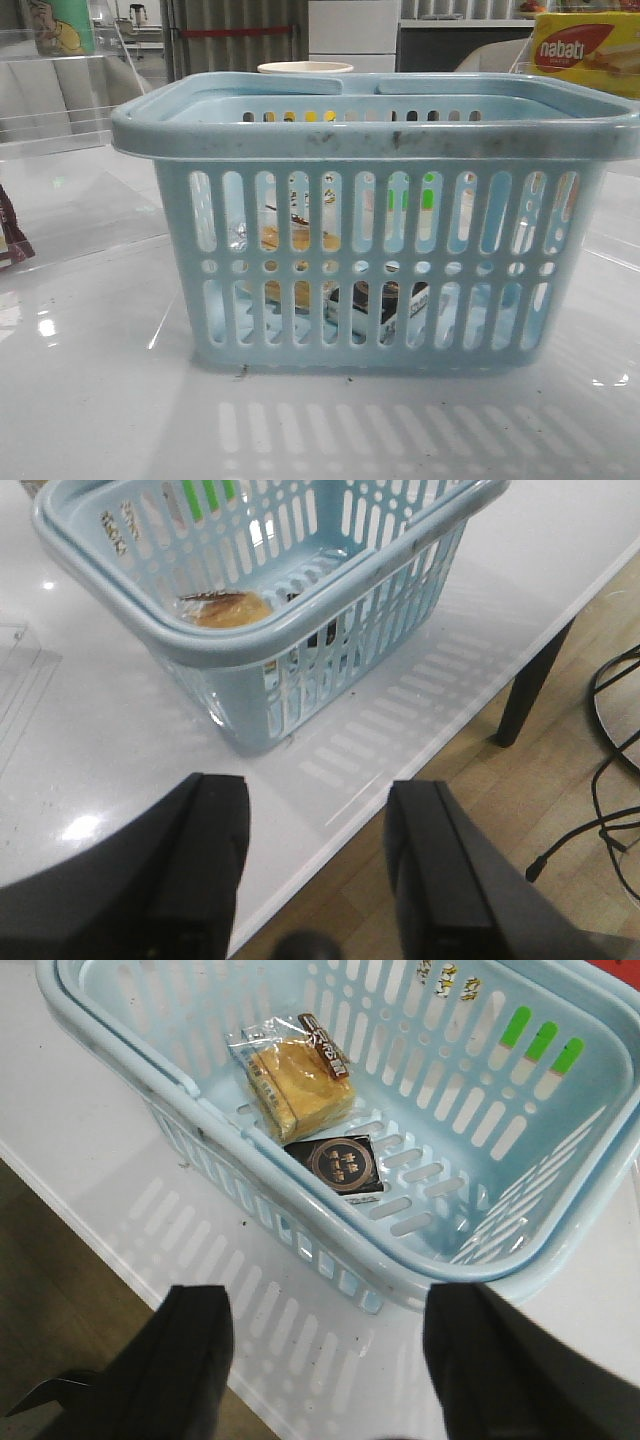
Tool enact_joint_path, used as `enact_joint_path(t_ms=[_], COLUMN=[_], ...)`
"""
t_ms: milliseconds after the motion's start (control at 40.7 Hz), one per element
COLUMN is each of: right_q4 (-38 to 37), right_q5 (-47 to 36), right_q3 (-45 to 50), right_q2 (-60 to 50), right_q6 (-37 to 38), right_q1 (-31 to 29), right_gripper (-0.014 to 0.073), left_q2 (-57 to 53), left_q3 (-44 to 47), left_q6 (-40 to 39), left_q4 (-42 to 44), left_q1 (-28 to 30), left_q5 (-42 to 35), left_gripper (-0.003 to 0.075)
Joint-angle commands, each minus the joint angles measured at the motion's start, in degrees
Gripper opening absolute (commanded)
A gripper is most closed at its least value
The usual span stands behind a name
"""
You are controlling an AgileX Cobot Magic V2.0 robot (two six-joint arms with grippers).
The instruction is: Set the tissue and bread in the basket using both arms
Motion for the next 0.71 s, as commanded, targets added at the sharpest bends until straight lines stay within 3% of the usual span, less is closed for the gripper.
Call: enact_joint_path(t_ms=[0,319,491,687], right_q4=[0.3,-2.2,-2.1,-2.9], right_q5=[-3.9,1.0,8.0,8.5], right_q3=[-1.4,-1.4,0.6,5.9], right_q2=[-0.3,-0.6,-4.5,-10.8], right_q6=[0.1,0.1,0.1,4.0], right_q1=[-0.2,-0.2,-0.2,-0.2], right_gripper=[0.0521,0.0521,0.0521,0.0520], left_q2=[-1.9,-2.8,-2.8,-2.8], left_q3=[0.1,1.4,1.4,1.4], left_q6=[-2.8,-3.1,-3.1,-3.1], left_q4=[1.6,2.6,3.1,3.1], left_q1=[-0.4,-0.4,-0.4,-0.4], left_q5=[-2.2,-2.2,-2.2,-2.2], left_gripper=[0.0380,0.0380,0.0380,0.0380])
